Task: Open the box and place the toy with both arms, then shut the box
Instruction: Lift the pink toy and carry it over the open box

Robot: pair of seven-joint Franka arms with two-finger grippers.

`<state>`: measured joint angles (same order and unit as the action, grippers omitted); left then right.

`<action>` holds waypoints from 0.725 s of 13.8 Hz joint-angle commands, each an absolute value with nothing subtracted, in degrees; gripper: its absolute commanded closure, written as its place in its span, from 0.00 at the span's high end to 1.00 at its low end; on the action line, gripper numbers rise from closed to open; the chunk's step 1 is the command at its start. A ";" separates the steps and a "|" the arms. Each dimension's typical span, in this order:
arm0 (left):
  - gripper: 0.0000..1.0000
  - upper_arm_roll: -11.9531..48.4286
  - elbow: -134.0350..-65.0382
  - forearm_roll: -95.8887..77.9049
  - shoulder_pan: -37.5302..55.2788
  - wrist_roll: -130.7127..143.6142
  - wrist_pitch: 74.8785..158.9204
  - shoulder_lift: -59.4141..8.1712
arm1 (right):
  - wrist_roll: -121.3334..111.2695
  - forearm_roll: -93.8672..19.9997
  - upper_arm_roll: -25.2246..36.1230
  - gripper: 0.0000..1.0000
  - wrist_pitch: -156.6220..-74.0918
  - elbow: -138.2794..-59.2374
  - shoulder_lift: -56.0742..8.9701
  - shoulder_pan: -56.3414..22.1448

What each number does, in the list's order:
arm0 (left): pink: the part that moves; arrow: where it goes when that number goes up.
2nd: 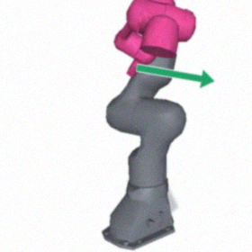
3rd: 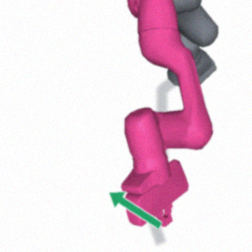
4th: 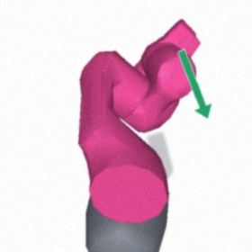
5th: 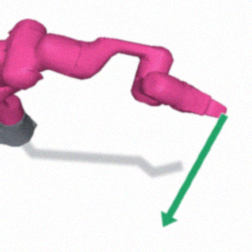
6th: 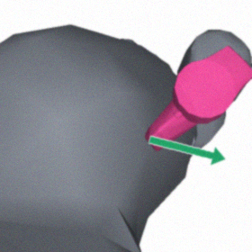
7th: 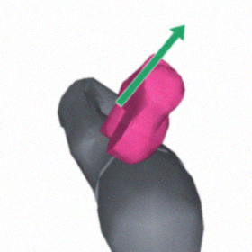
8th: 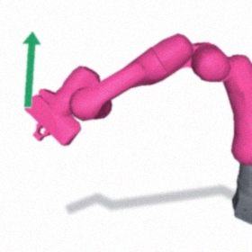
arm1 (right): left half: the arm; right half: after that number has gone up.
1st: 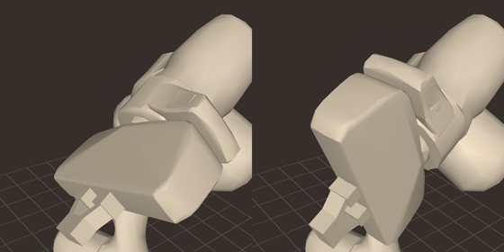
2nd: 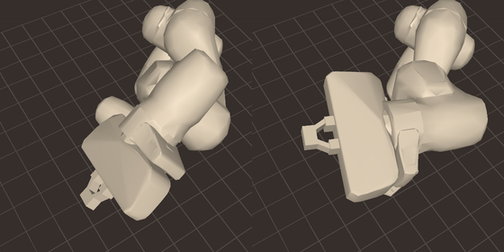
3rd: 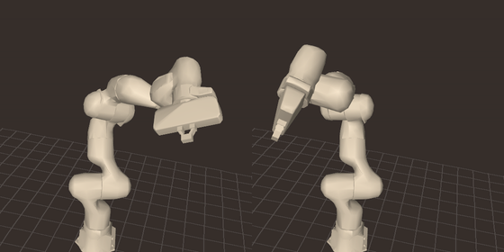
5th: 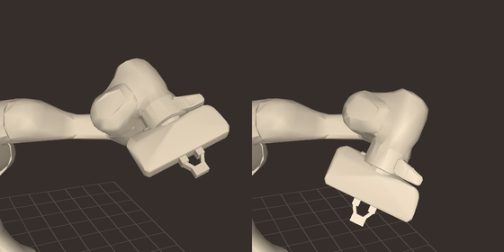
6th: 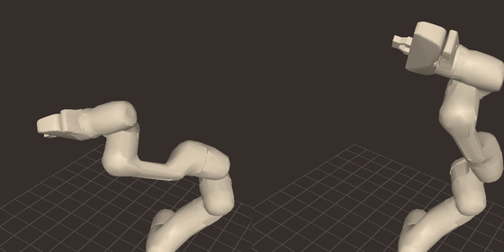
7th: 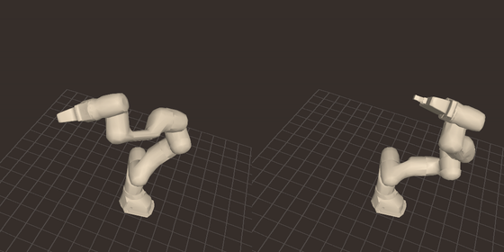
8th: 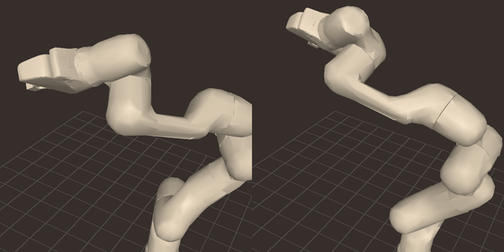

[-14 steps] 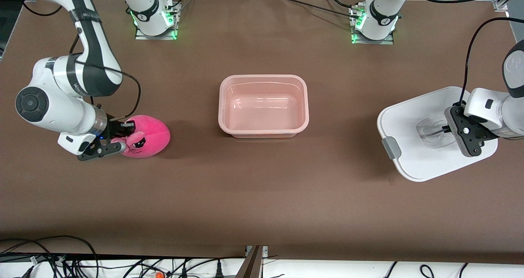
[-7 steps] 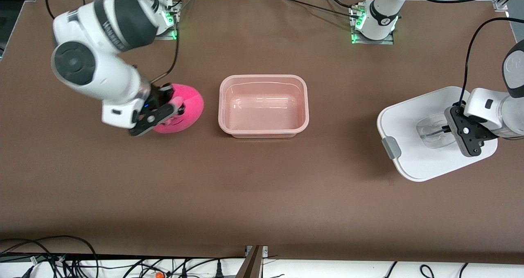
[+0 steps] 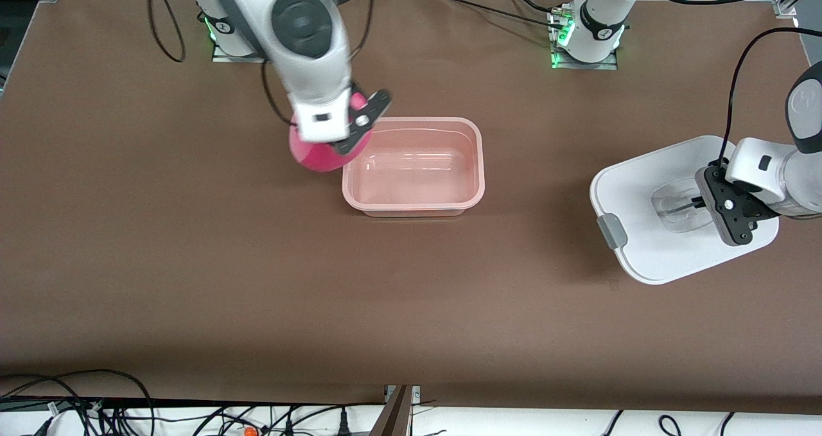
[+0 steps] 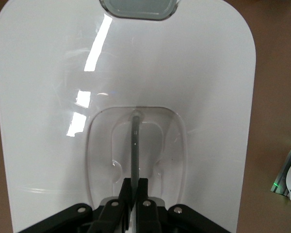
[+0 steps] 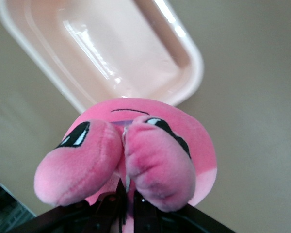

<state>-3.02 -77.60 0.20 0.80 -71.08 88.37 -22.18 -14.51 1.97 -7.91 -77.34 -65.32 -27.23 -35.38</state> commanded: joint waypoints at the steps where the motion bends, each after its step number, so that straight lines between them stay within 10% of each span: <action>1: 0.00 -2.99 -77.70 1.05 0.97 -72.33 87.63 -21.62 | -19.76 3.16 -7.30 0.00 -74.70 -57.04 -32.34 -38.40; 10: 0.00 -2.99 -77.70 1.14 0.97 -72.33 87.63 -21.62 | -28.30 4.22 -6.86 0.00 -82.96 -56.34 -37.17 -39.81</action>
<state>-3.01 -77.61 0.20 0.80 -71.10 88.34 -22.18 -27.38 2.99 -6.71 -82.40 -59.07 -34.61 -38.87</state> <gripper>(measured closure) 0.930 0.925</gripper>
